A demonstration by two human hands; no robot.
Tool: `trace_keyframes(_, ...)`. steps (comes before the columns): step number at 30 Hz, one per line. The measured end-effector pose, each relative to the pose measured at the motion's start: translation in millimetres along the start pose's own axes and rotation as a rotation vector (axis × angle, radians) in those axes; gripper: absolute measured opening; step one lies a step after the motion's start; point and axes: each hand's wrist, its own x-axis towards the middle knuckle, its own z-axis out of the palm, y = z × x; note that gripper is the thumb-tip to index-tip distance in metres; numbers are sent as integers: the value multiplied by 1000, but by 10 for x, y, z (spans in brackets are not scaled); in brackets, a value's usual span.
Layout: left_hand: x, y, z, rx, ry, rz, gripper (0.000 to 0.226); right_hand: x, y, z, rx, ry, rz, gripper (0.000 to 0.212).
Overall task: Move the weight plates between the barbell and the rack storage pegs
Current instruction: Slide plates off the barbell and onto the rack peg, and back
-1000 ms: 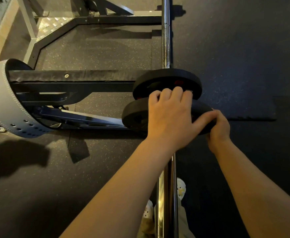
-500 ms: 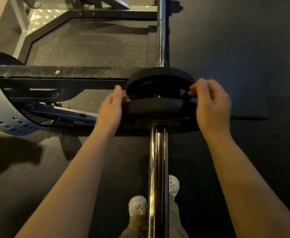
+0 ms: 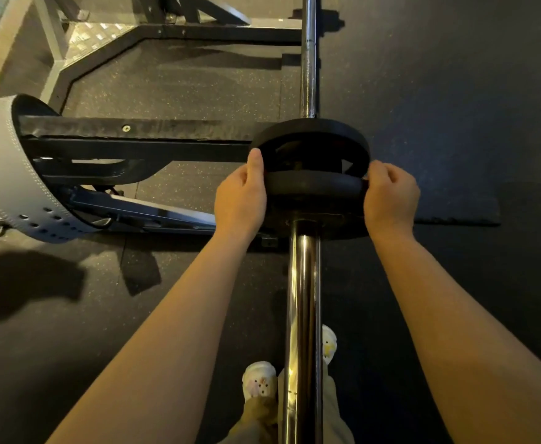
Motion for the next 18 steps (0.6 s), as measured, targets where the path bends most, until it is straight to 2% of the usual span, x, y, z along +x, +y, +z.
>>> trace_keyframes(4, -129, 0, 83, 182, 28, 301, 49, -102, 189, -121, 134, 7, 146, 38)
trace_keyframes(6, -116, 18, 139, 262, 61, 388, 49, -69, 211, -137, 193, 4, 220, 35)
trace_keyframes(14, -22, 65, 258, 345, 164, 419, 43, 37, 231, -88, 296, 54, 345, 32)
trace_keyframes(18, -6, 82, 254, 342, 136, 410, 40, 29, 226, -81, 307, 88, 325, 35)
